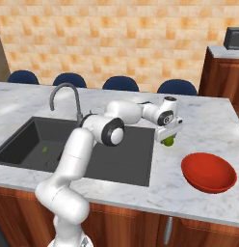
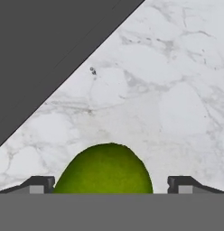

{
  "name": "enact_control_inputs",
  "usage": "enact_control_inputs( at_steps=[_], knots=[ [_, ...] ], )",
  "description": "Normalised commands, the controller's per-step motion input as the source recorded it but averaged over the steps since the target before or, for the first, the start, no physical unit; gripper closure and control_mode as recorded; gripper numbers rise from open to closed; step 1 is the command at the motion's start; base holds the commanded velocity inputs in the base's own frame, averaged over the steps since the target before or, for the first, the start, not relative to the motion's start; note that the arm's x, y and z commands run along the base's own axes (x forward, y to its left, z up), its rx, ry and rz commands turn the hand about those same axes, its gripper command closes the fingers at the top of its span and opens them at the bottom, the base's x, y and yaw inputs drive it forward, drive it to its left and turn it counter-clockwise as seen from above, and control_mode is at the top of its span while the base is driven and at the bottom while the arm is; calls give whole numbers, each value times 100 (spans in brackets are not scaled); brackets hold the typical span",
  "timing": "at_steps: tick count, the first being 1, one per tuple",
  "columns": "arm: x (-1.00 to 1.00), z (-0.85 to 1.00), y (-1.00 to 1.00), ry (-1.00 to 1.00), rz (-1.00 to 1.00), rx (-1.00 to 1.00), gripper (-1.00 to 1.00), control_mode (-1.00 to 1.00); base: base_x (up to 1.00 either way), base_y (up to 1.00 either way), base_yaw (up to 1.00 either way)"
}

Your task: Remove the lemon wedge and lime from the sink. Then move the bowl and cup from the counter to the sink for washing.

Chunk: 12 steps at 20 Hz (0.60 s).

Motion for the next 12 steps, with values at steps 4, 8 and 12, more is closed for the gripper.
enact_control_inputs(
  at_steps=[4, 8, 12],
  knots=[
    [-1, 0, 0, -4, -7, -3, -100, -100, 0, 0, 0],
    [0, 0, 0, 0, -17, -1, -100, -100, 0, 0, 0],
    [-3, 0, 0, 0, -34, 0, -100, -100, 0, 0, 0]
  ],
)
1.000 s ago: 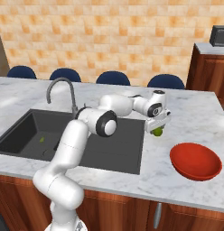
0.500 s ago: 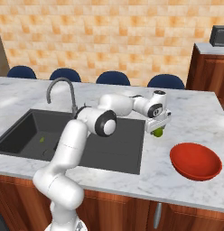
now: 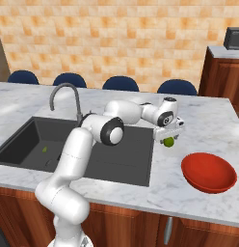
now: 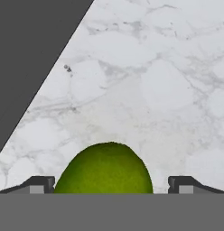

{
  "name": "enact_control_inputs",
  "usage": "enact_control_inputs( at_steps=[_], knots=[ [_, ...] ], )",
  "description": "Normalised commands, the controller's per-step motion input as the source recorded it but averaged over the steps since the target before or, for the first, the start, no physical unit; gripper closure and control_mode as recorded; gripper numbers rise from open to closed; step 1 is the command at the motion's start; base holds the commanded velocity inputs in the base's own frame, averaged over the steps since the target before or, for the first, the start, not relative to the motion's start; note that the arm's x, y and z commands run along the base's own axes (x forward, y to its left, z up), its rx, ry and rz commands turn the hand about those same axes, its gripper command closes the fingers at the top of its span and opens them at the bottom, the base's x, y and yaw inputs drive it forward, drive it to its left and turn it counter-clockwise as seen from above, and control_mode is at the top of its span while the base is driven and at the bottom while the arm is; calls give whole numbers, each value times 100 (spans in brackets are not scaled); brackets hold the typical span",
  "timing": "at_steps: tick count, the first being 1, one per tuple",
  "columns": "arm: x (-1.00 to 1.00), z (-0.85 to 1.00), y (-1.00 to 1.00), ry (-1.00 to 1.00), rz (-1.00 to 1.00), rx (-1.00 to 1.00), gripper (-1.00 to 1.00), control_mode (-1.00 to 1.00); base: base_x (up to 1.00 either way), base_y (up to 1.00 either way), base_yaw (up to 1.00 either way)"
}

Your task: Remove the lemon wedge and lime from the sink. Then move the bowl and cup from the counter to the sink for washing.

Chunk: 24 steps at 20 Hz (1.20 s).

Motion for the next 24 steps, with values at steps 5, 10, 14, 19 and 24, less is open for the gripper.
enact_control_inputs(
  at_steps=[5, 10, 14, 19, 24],
  knots=[
    [0, 0, 0, -15, 1, -3, -100, -100, 0, 0, 0],
    [0, -1, -1, -14, 3, -3, -100, -100, 0, 0, 0],
    [0, 1, 3, -3, -22, 0, -100, -100, 0, 0, 0],
    [-1, 13, 13, -5, -5, 0, -100, -100, 0, 0, 0],
    [-4, 21, 14, -2, 0, -1, -100, -100, 0, 0, 0]
  ],
)
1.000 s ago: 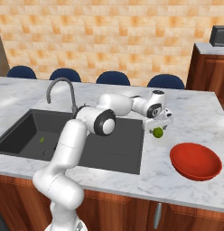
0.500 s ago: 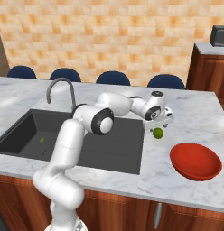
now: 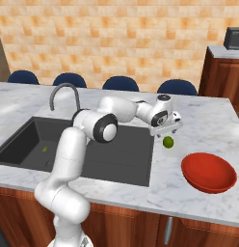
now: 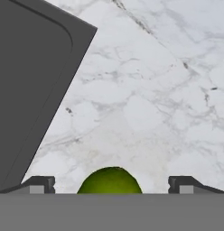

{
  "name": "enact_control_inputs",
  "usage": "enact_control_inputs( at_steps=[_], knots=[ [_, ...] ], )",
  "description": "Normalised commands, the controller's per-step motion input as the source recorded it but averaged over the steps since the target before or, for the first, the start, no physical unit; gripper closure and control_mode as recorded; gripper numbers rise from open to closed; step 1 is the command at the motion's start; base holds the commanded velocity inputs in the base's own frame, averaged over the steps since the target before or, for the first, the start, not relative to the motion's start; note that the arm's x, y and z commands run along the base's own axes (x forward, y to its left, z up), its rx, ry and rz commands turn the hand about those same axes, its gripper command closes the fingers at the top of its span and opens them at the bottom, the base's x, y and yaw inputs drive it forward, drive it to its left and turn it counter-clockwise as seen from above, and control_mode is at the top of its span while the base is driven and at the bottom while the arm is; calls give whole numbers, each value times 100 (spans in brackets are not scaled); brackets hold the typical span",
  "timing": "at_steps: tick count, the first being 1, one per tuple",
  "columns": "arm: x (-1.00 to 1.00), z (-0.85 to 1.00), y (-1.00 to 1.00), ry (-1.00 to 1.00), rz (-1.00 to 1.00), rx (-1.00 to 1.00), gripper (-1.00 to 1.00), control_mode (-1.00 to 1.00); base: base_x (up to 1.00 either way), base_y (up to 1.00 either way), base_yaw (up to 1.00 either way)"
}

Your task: Remove the lemon wedge and lime from the sink. Then move the bowl and cup from the counter to the sink for washing.

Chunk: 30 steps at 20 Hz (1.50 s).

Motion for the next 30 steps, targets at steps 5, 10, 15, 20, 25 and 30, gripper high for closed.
enact_control_inputs(
  at_steps=[5, 10, 15, 20, 25, 30],
  knots=[
    [-17, 26, 14, 0, -2, -1, -100, -100, 0, 0, 0],
    [-22, 27, 17, 0, -2, -3, -100, -100, 0, 0, 0],
    [-28, 29, 25, 0, -1, 0, -100, -100, 0, 0, 0],
    [-34, 23, 31, -1, -3, 0, -100, -100, 0, 0, 0],
    [-33, 22, 31, -1, -3, 0, -100, -100, 0, 0, 0],
    [-22, 22, 26, 2, -1, -2, -100, -100, 0, 0, 0]
  ],
)
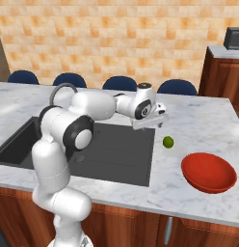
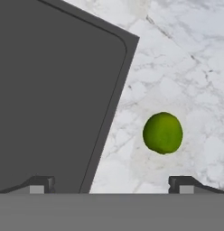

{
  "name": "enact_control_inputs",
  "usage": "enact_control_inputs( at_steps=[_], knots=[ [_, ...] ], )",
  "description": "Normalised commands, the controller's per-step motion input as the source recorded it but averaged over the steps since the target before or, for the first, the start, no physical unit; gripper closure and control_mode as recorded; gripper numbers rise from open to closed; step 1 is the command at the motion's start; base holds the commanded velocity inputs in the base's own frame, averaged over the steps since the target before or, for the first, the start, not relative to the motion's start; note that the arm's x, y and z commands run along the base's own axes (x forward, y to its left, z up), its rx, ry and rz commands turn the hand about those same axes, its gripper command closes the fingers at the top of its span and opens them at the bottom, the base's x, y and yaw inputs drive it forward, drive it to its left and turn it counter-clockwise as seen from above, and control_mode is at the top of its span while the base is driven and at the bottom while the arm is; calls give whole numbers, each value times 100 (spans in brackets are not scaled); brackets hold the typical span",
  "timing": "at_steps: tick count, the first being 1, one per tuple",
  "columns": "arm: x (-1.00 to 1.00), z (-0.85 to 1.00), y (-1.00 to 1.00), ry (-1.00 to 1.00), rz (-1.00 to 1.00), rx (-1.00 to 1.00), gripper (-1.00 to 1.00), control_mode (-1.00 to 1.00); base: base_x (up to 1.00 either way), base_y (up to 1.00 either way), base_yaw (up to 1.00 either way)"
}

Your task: Remove the lemon wedge and lime from the sink. Then move the bowl and cup from the counter to the sink for washing.

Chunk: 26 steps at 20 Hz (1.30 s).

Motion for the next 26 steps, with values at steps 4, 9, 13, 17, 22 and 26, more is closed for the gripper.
enact_control_inputs(
  at_steps=[4, 9, 13, 17, 22, 26],
  knots=[
    [-24, 18, 31, 0, 0, -1, -100, -100, 0, 0, 0],
    [-20, 10, 43, -2, -8, 0, -100, -100, 0, 0, 0],
    [-22, 3, 40, -9, -3, 0, -100, -100, 0, 0, 0],
    [-29, 0, 29, -9, 0, 1, -100, -100, 0, 0, 0],
    [-30, -1, 32, -2, 0, 0, -100, -100, 0, 0, 0],
    [-22, -3, 42, 0, -4, -1, -100, -100, 0, 0, 0]
  ],
)
